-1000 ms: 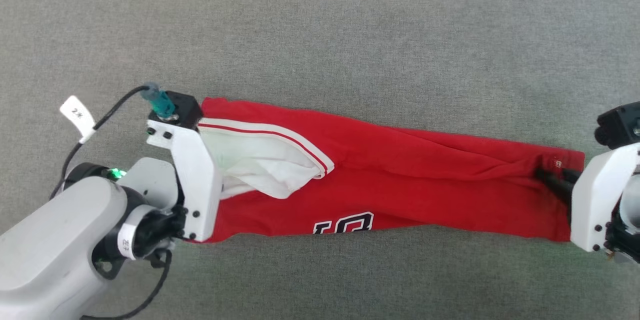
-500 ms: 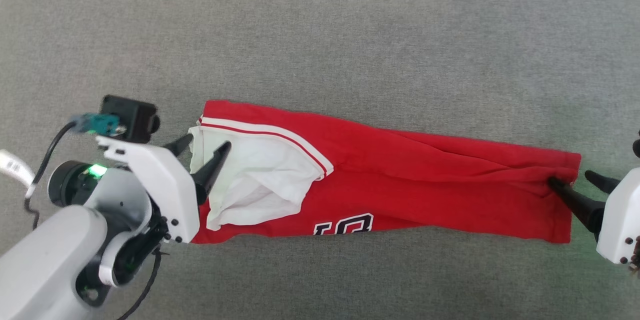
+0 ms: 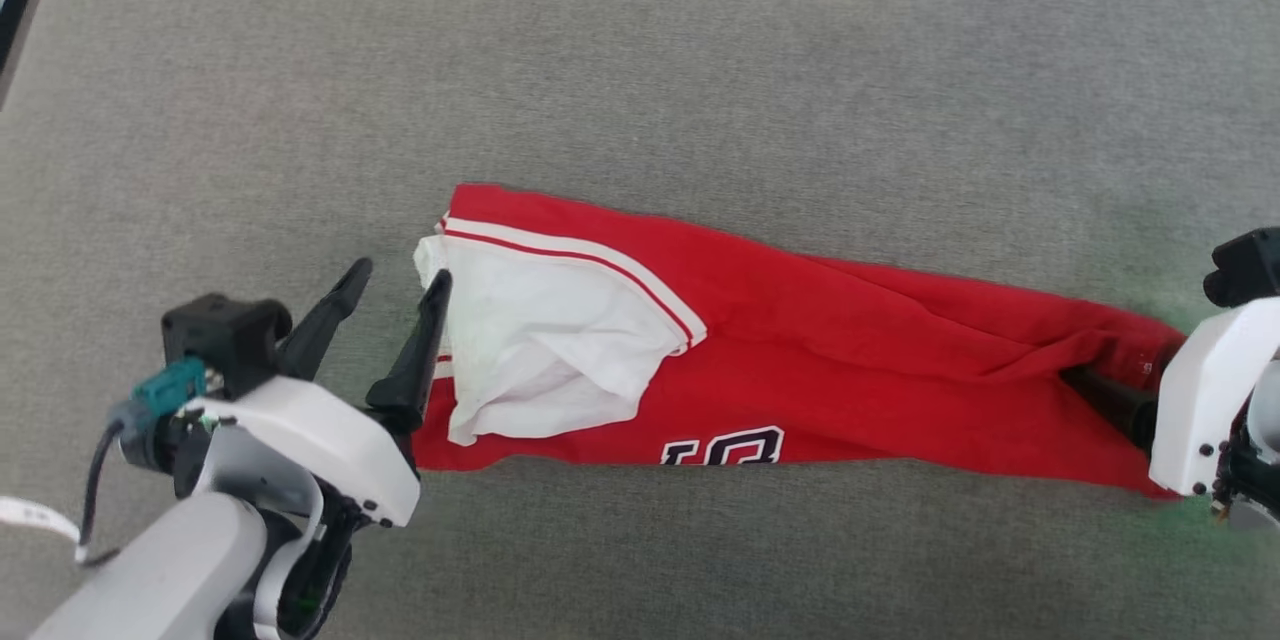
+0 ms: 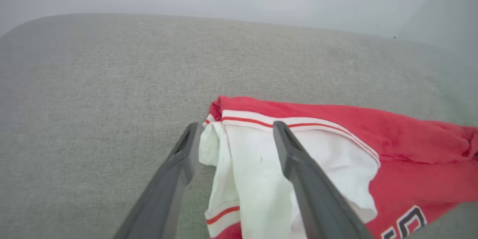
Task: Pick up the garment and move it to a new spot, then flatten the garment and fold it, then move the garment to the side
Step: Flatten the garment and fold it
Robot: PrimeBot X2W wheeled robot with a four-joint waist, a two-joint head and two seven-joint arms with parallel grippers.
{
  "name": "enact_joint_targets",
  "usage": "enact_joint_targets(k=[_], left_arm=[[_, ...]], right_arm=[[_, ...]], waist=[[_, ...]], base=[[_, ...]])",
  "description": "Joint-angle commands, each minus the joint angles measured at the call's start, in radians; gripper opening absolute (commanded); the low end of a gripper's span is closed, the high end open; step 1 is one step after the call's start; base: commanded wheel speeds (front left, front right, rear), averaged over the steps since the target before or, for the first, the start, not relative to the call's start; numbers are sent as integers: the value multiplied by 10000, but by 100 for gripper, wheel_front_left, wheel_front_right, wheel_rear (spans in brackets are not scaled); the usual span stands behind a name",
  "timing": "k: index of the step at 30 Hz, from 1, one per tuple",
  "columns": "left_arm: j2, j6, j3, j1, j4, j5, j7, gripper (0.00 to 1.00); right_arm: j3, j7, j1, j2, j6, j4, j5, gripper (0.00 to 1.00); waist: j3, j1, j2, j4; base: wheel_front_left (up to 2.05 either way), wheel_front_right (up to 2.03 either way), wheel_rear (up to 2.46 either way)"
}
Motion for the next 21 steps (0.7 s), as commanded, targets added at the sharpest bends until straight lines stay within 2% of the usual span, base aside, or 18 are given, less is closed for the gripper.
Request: enact_joint_targets(k=[1,3,8,14,21], left_arm=[[-89,8,53,157,134,199,-357,100],[-270,-53,143,305,347,339,-968,100],[-697,-197,494,731,858,522,-1779,100],[-1240,-555,1296,1237,1109,1072,-1921,100],[-2353,-1511,2963,2212,1071,2427,-1933,100]], right_arm=[[577,73,119,231,3,532,168,63],[903,-2,40,116,5,725,366,0],[764,-272,-239,-352,0,824,924,0],[129,-339,-338,-817,-18,680,1380,0],[-1201,-402,-128,-1425,-8,823,1472,0]], waist=[[9,0,-1,106],[0,0,-1,187],[-61,0,-1,262],[-167,0,-1,137],[-262,0,-1,-48]], base=[[0,0,0],[0,0,0],[0,0,0],[0,0,0],[0,0,0]])
